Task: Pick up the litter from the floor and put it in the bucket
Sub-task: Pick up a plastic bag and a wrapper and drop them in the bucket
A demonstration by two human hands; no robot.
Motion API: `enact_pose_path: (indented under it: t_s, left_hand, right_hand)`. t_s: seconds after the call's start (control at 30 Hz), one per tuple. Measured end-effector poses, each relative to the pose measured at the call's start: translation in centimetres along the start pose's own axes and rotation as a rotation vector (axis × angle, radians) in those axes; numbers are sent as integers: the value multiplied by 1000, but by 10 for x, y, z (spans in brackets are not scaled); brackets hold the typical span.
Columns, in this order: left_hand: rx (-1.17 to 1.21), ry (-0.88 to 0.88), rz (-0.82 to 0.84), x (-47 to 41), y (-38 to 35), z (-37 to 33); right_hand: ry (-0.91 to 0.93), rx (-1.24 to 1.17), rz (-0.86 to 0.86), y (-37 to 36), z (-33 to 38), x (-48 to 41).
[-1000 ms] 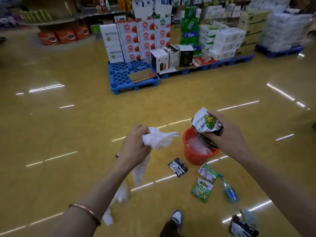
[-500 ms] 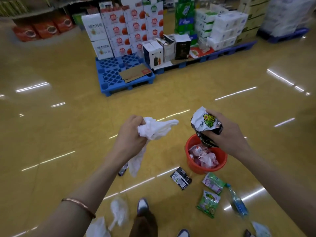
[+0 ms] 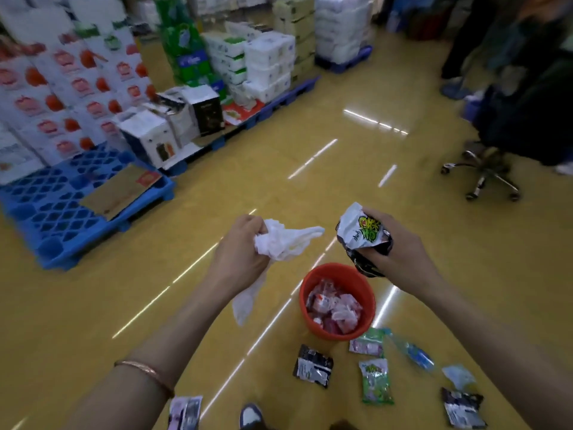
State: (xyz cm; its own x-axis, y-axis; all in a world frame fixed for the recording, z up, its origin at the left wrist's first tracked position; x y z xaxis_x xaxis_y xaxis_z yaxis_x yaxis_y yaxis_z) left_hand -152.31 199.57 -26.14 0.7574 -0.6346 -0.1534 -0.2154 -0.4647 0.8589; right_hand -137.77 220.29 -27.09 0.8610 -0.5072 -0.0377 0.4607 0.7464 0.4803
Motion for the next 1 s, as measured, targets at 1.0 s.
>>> enact_pose_path:
  t_s: [1.0]
  left_hand:
    - [40, -318, 453, -170, -266, -140]
  right_hand:
    - [-365, -221, -434, 109, -224, -22]
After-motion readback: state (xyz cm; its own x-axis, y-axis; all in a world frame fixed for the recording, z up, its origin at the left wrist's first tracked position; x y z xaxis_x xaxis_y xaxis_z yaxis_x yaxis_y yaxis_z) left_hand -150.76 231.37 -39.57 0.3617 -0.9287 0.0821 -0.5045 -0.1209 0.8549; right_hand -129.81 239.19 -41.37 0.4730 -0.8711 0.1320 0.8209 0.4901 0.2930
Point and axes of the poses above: each hand's wrist, its own x-axis away from the middle knuckle, its own y-axis out of the back of the hand, z = x × y, the point moved 9 cm from there along -x, towards the middle knuckle, and after that the axes turned 12 degrees about -x, right-handed, at the moved point
